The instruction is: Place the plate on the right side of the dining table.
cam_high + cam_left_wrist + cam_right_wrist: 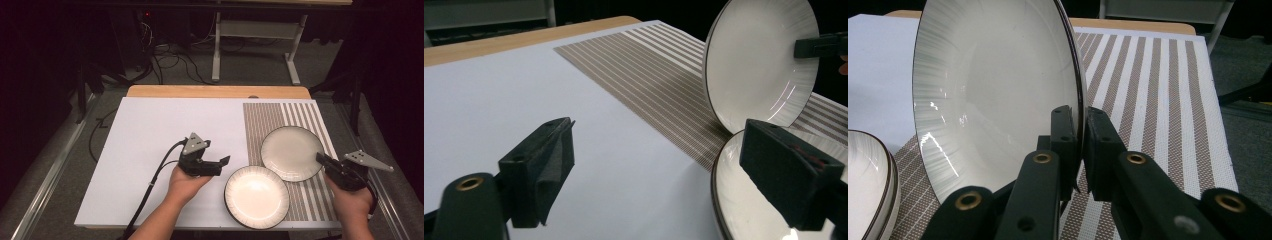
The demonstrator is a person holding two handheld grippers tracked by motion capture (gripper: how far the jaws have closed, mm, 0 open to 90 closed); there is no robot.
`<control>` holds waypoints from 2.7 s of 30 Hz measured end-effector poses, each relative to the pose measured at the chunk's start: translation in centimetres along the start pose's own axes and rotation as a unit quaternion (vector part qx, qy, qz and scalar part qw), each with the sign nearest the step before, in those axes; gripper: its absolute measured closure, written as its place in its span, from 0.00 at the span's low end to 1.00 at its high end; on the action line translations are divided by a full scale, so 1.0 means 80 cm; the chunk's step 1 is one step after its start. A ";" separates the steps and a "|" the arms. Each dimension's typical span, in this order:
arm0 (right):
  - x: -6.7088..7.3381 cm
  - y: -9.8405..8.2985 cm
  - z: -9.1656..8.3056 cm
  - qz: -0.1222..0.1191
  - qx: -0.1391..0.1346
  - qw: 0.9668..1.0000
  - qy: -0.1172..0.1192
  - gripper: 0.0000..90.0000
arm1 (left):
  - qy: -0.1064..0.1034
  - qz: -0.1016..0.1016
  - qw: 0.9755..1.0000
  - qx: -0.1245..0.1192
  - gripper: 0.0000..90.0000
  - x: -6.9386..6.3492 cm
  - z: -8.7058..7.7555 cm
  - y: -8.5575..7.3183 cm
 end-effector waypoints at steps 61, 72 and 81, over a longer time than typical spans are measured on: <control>-0.045 -0.023 0.038 0.093 0.040 0.995 -0.001 0.88 | 0.065 -0.019 0.996 -0.057 0.05 0.108 -0.130 -0.046; -0.058 -0.030 0.043 0.104 0.053 0.993 -0.023 0.89 | 0.068 -0.017 0.996 -0.063 0.05 0.114 -0.136 -0.042; -0.067 -0.033 0.051 0.111 0.053 0.992 -0.035 0.88 | 0.079 -0.006 0.995 -0.062 0.05 0.115 -0.136 -0.043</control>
Point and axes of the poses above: each handheld gripper's, and its own axes: z roughly forward along the jaws, y roughly out of its top, x roughly to its left, the point moved 9 cm from there along z, roughly forward along the jaws, and after that the axes turned 13 degrees about y, right-handed, at the moved point
